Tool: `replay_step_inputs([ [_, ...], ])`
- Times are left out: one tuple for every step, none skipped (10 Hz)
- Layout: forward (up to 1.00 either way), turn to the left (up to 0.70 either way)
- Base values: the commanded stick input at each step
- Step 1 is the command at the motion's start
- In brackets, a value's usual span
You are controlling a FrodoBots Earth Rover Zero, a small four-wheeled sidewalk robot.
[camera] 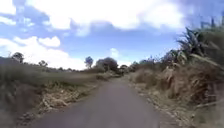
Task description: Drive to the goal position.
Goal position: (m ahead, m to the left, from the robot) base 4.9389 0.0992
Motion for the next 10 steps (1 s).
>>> replay_step_inputs([
  [0.85,0.00],
  [0.85,0.00],
  [0.85,0.00],
  [0.85,0.00],
  [0.85,0.00],
  [0.85,0.00],
  [0.85,0.00],
  [0.85,0.00],
  [0.85,0.00],
  [0.85,0.00],
])
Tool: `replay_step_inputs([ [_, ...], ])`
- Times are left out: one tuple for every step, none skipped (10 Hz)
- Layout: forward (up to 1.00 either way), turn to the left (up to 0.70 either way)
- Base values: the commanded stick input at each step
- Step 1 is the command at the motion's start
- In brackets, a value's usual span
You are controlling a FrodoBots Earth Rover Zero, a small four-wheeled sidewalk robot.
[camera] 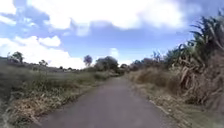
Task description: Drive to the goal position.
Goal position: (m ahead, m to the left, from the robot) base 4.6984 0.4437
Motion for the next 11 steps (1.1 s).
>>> replay_step_inputs([
  [0.85,0.00],
  [0.85,0.00],
  [0.85,0.00],
  [0.85,0.00],
  [0.85,0.00],
  [0.85,0.00],
  [0.85,0.00],
  [0.85,0.00],
  [0.85,0.00],
  [0.85,0.00],
  [0.85,0.00],
])
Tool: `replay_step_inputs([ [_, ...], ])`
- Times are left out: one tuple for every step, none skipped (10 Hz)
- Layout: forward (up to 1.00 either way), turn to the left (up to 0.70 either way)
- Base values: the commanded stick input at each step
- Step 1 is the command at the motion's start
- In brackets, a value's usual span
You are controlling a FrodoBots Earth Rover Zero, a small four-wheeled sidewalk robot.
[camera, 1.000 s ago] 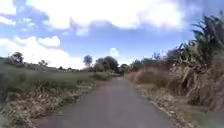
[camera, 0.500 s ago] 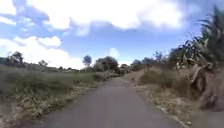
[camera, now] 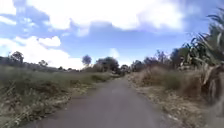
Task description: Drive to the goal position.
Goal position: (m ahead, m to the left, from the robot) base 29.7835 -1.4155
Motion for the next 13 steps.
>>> replay_step_inputs([
  [0.85,0.00],
  [0.85,0.00],
  [0.85,0.00],
  [0.85,0.00],
  [0.85,0.00],
  [0.85,0.00],
  [0.85,0.00],
  [0.85,0.00],
  [0.85,0.00],
  [0.85,0.00],
  [0.85,0.00],
  [0.85,0.00],
  [0.85,0.00],
])
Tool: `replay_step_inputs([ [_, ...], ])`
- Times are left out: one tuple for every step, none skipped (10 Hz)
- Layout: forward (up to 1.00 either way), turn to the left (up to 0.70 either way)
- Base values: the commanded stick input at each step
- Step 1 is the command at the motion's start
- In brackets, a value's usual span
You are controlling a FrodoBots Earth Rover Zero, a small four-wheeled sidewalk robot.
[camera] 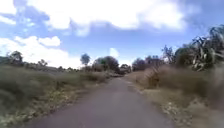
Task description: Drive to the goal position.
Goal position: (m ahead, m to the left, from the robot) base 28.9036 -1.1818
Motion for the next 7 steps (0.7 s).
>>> replay_step_inputs([
  [0.85,0.00],
  [0.85,0.00],
  [0.85,0.00],
  [0.85,0.00],
  [0.85,0.00],
  [0.85,0.00],
  [0.85,0.00],
])
